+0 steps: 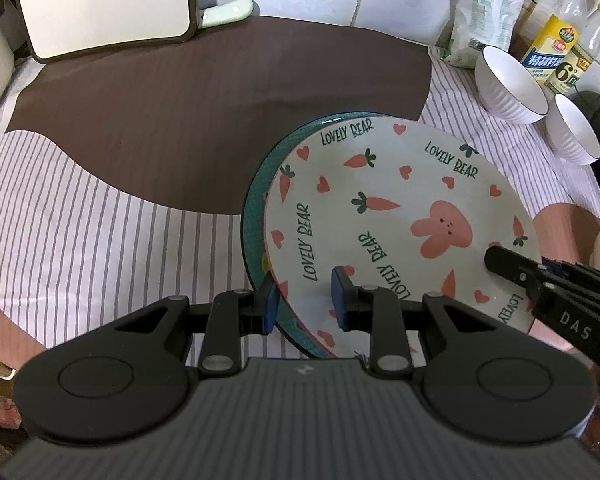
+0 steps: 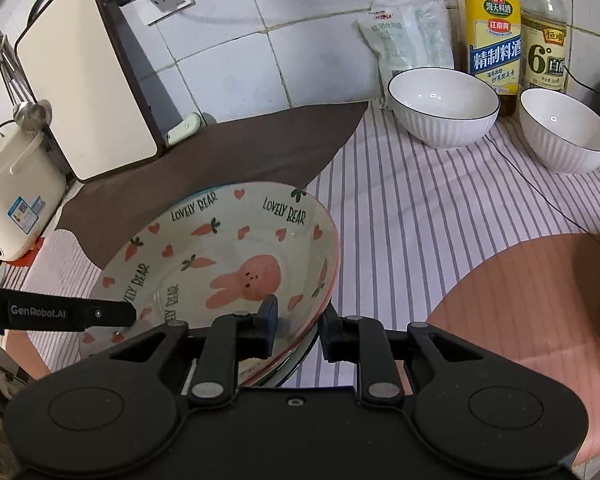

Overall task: Organize plates and bowls
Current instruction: 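Carry the bunny plate with the left gripper onto the egg plate, then open the left gripper to release the bunny plate and withdraw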

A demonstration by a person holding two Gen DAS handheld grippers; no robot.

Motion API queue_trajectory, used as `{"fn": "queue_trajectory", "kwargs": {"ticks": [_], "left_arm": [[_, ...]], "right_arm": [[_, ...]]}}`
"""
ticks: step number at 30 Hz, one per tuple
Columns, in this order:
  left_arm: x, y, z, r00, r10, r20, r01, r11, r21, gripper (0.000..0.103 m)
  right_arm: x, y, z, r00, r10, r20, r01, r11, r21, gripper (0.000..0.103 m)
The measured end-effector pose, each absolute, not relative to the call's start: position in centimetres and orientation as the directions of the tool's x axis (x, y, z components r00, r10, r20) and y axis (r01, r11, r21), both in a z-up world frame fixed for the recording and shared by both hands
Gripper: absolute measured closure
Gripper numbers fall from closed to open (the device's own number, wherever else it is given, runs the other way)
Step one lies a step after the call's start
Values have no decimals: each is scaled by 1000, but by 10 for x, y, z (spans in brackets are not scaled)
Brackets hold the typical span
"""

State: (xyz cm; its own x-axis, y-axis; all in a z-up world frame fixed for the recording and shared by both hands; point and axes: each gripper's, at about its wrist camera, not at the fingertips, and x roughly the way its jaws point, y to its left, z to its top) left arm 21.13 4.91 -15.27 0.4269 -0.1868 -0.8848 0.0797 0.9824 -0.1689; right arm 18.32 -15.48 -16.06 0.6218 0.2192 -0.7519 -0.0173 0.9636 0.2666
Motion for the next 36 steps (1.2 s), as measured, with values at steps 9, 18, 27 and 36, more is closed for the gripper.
{"fn": "queue_trajectory", "kwargs": {"ticks": [9,18,27,36], "left_arm": [[210,39,-154,408,-133,-903,41,991,-128,76],[211,24,-148,392,-44,-919,26,999,-36,76],[208,-3,-153,440,137,-888,78,979,189,78],[193,5,-137,426,76,-901,73,990,118,77]], "right_arm": [[175,-151,-170,681,200,-704,-72,976,208,68],[170,-152,-174,712,209,-670,-103,975,194,70],[164,-147,-178,735,181,-654,-114,983,145,71],[158,-143,-165,711,139,-689,-116,990,80,72]]}}
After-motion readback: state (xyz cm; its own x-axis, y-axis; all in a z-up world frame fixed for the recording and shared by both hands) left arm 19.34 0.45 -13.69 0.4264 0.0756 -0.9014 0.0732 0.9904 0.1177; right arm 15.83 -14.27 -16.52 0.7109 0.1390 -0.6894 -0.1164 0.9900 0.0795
